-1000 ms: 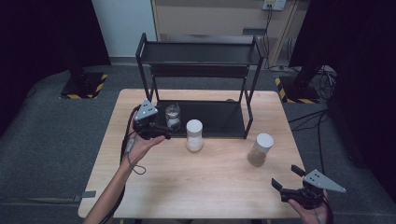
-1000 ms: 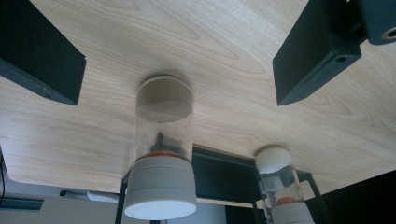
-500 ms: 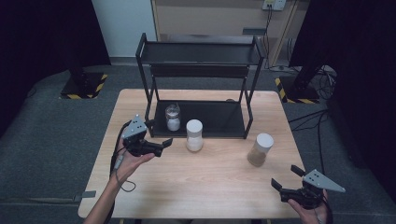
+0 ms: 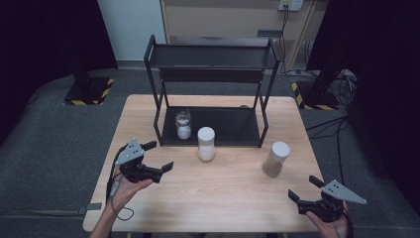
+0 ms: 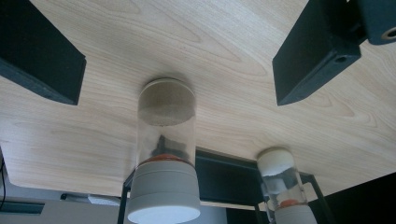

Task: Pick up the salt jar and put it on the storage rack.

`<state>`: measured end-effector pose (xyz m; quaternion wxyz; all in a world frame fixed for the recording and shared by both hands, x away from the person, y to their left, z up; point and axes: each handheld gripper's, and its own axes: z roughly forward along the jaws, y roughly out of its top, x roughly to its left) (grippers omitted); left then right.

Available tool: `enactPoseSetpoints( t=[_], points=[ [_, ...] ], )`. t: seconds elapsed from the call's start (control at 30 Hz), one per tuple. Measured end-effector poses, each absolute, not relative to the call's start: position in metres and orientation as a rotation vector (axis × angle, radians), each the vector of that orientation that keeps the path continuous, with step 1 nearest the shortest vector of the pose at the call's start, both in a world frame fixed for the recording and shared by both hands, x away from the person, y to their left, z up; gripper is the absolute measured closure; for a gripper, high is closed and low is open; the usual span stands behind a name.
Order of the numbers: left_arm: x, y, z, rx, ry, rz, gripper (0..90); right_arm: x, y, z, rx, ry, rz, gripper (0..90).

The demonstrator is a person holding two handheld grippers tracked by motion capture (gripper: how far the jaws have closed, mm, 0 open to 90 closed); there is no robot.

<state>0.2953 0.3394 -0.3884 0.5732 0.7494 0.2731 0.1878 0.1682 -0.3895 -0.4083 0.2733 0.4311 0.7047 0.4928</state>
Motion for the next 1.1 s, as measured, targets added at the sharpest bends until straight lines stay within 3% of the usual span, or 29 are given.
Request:
enactPoseSetpoints(
  t=[1.1],
  points=[
    [0.243,0.372,-0.446,1.658,0.699,0.445,3.3,0.167,-0.385,-0.406,1.142,1.906,1.307,3.1]
  ],
)
